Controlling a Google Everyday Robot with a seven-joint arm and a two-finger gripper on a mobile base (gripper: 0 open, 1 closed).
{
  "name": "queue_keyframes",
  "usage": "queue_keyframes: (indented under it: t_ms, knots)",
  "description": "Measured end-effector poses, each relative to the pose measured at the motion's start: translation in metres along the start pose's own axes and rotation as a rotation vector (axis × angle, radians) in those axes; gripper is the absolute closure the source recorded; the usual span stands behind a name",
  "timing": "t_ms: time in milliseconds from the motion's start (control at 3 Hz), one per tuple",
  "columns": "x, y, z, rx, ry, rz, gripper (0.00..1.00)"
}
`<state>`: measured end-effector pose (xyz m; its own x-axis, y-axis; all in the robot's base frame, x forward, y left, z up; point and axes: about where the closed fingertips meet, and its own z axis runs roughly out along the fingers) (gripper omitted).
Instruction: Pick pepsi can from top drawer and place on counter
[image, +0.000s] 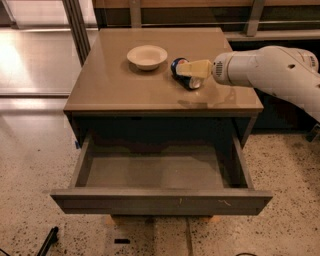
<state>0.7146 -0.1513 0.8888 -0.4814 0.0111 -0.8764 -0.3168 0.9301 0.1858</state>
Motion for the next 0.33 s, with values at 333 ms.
queue_keyframes:
  t_ms: [333]
  knots:
    - [0.0000,0.0000,0.0000,0.000,0.000,0.000,0.00]
